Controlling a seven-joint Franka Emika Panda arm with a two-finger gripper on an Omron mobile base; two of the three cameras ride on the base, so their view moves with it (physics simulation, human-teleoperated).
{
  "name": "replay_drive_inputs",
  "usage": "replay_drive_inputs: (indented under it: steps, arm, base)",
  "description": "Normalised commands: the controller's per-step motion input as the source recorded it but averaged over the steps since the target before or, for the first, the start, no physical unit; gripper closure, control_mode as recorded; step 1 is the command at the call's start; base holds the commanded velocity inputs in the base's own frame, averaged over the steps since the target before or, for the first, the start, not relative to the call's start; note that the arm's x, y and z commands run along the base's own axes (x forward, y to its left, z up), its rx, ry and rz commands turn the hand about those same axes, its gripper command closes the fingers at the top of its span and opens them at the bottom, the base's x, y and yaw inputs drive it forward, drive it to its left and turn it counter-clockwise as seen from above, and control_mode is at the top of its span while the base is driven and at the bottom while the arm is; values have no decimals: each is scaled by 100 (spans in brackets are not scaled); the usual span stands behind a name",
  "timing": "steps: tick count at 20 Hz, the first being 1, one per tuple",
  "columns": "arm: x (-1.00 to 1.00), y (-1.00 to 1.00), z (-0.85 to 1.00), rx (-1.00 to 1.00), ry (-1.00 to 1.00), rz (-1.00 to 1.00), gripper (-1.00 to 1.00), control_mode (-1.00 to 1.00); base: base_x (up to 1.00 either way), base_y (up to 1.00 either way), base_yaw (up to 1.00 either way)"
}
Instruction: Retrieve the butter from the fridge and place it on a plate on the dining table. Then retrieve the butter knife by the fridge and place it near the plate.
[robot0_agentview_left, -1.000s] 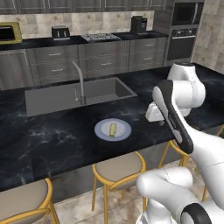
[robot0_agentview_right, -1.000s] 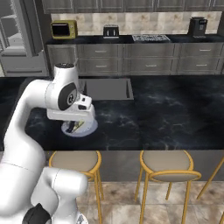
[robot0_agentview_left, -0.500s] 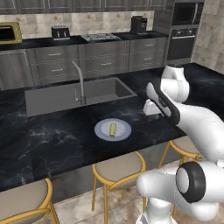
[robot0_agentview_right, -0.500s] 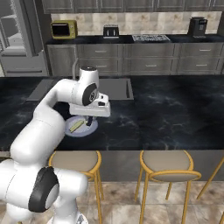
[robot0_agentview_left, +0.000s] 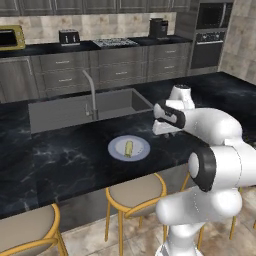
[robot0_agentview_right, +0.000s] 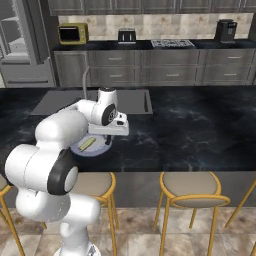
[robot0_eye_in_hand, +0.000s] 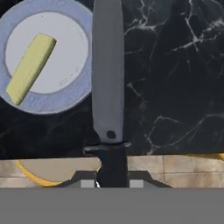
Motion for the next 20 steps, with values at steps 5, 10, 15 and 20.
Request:
replay_drive_inputs:
  steps: [5, 10, 15, 20]
  arm:
    - [70, 11, -53, -1, 0, 0, 100, -100]
    - [52, 0, -48, 0, 0, 3, 100, -100]
    - [57, 0, -47, 0, 0, 3, 100, -100]
    - [50, 0, -39, 0, 0, 4, 100, -100]
  base:
    - [0, 0, 0]
    - [0, 0, 0]
    - [0, 0, 0]
    - [0, 0, 0]
